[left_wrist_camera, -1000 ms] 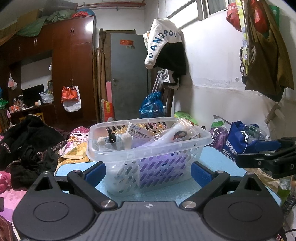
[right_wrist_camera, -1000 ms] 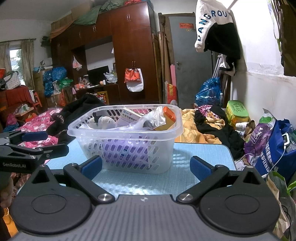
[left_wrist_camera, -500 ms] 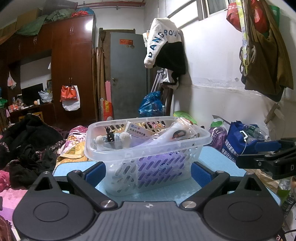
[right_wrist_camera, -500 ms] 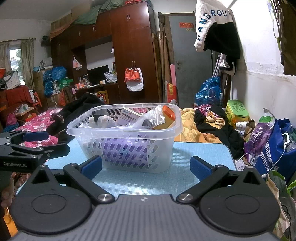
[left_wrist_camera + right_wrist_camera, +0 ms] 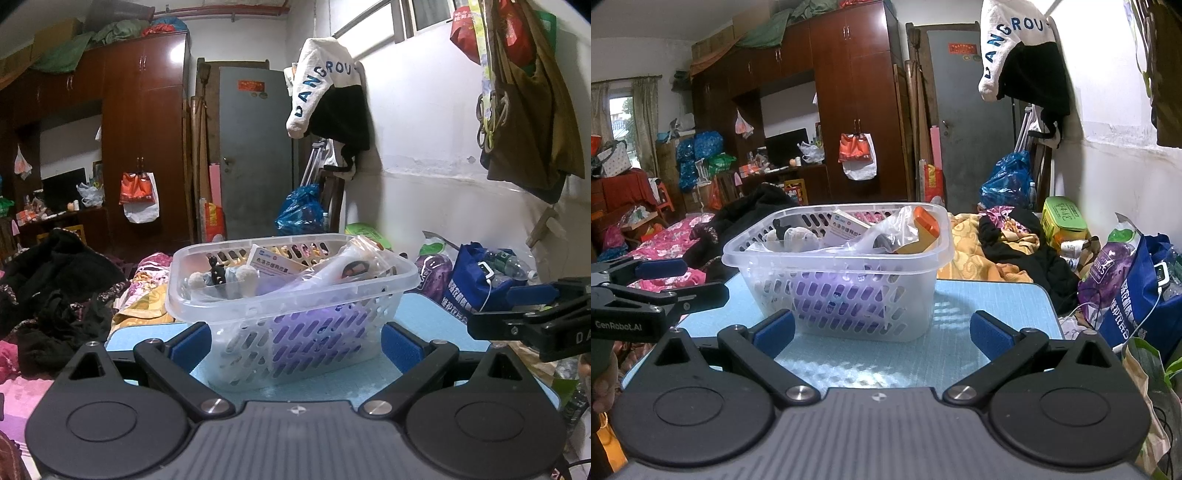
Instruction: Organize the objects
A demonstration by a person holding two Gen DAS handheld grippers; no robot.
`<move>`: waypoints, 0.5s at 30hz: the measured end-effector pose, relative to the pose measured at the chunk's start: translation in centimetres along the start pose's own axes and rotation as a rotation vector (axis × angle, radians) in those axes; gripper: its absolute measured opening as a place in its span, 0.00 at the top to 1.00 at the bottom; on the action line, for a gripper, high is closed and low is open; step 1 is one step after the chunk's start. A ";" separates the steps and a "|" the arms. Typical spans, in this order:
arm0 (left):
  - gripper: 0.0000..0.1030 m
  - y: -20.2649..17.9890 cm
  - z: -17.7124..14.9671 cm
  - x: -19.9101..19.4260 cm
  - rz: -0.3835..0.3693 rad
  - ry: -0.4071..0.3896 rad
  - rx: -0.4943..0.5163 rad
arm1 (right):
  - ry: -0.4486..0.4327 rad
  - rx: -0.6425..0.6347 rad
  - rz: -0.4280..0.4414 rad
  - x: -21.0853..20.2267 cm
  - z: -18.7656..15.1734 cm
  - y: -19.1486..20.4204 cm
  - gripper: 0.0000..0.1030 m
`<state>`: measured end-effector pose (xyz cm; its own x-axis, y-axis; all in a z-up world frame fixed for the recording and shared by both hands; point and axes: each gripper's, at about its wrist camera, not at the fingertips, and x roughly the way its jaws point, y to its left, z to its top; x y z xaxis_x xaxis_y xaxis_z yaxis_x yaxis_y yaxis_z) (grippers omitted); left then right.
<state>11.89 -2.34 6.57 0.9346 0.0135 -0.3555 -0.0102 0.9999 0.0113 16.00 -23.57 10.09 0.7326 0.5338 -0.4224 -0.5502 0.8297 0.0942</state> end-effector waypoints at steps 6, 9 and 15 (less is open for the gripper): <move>0.03 0.0 0.0 0.0 -0.004 -0.005 0.003 | 0.001 -0.004 0.001 0.1 -0.1 0.0 0.00; 0.03 0.0 -0.1 0.0 -0.004 -0.011 0.001 | 0.002 -0.005 0.002 0.1 -0.2 0.0 0.00; 0.03 -0.1 -0.2 -0.5 -0.015 -0.045 0.014 | 0.006 -0.010 0.000 0.4 -0.7 0.0 0.00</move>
<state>11.36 -2.49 6.56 0.9496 -0.0021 -0.3135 0.0087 0.9998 0.0199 16.04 -23.45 9.31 0.7299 0.5331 -0.4278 -0.5546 0.8277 0.0851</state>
